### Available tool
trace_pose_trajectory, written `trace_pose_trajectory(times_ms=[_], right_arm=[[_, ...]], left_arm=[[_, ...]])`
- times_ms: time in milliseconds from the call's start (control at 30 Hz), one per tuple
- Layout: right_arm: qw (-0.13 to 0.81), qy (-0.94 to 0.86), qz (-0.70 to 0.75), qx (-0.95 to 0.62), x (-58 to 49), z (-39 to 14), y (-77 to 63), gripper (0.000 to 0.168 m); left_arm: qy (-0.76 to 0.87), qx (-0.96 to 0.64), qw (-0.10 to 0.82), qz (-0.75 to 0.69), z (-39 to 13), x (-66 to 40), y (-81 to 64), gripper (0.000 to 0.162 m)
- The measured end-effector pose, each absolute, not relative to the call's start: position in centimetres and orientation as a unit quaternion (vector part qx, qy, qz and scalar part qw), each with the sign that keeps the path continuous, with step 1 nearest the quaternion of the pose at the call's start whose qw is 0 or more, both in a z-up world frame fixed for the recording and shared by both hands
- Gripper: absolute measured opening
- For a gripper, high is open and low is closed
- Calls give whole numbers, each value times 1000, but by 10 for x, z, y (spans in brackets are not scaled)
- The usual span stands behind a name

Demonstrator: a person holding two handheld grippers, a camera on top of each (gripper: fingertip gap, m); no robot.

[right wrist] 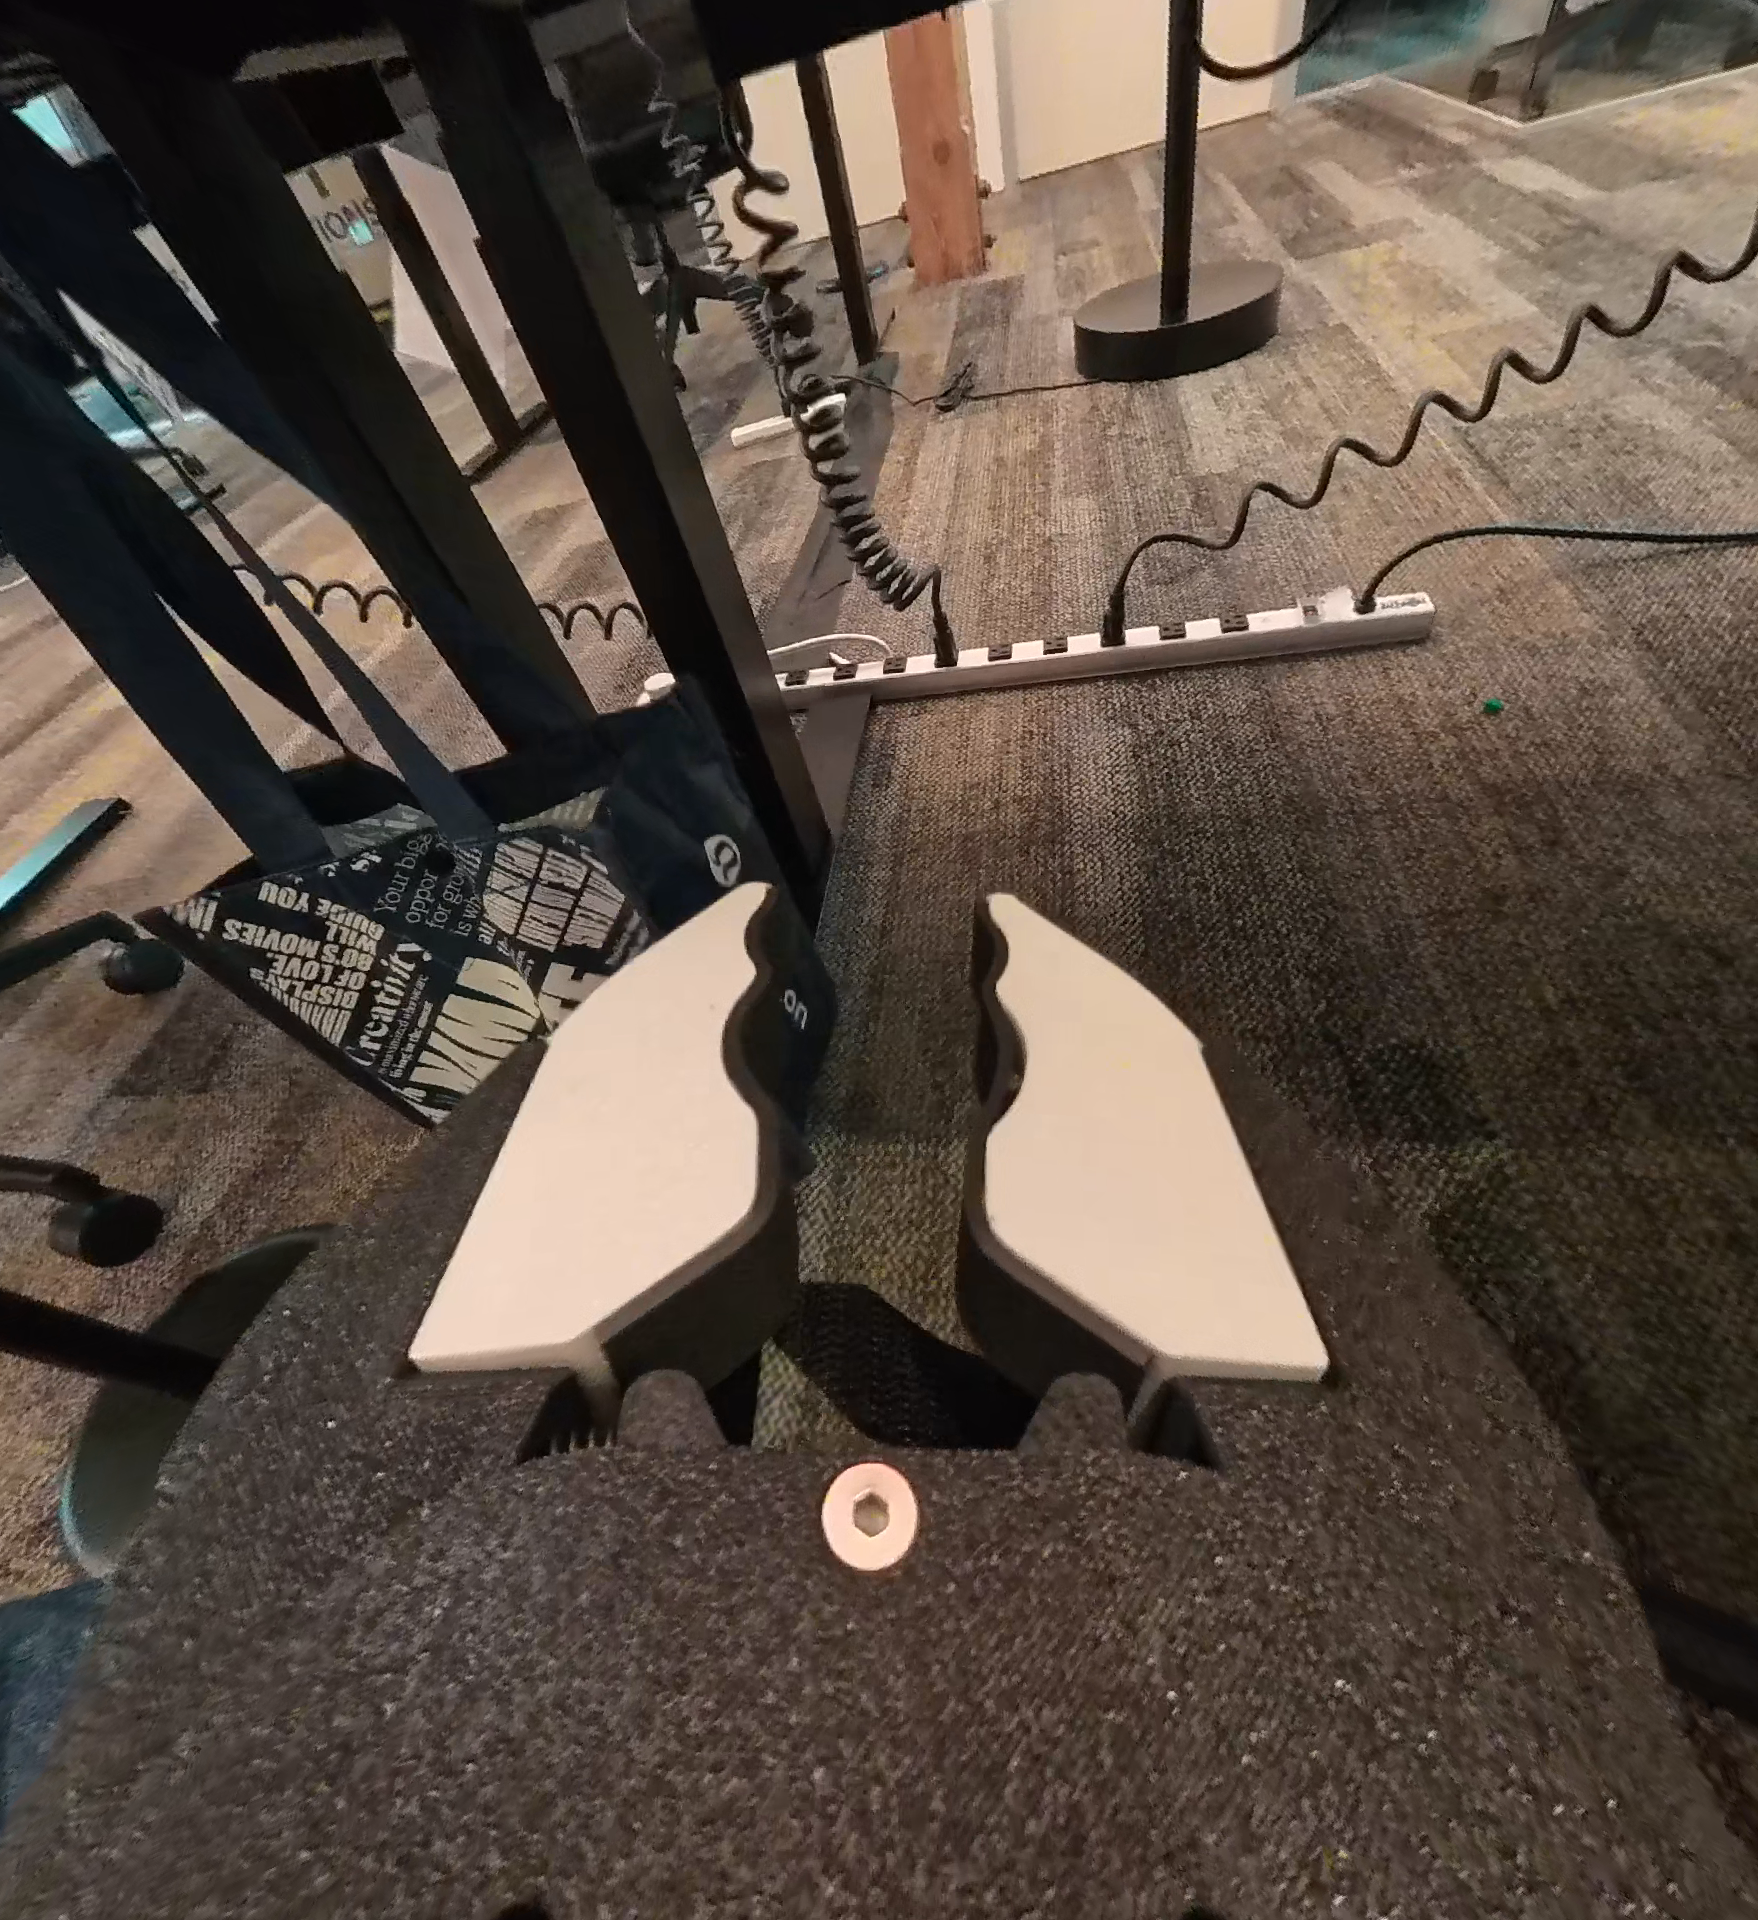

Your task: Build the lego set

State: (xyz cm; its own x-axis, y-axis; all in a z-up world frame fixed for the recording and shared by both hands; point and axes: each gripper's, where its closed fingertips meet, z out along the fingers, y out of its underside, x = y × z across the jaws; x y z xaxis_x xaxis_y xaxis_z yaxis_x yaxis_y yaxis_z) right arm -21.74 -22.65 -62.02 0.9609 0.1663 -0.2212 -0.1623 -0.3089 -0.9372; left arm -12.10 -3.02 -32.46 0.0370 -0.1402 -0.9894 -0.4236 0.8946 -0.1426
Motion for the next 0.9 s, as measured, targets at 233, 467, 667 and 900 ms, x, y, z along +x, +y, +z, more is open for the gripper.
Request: trace_pose_trajectory(times_ms=[233,467,667,900], right_arm=[[572,-21,145,-807,-226,-635,-231,33],[561,-27,171,-809,-226,-639,-232,32],[560,-39,179,-808,-214,-630,-231,32],[565,-41,183,-804,-202,-623,-228,32]], left_arm=[[688,-206,688,102,-325,-122,-31,6],[740,-217,610,183,-353,-133,3,6],[796,-243,512,211,-381,-145,25,6],[824,-245,468,208,-381,-150,17,18]])
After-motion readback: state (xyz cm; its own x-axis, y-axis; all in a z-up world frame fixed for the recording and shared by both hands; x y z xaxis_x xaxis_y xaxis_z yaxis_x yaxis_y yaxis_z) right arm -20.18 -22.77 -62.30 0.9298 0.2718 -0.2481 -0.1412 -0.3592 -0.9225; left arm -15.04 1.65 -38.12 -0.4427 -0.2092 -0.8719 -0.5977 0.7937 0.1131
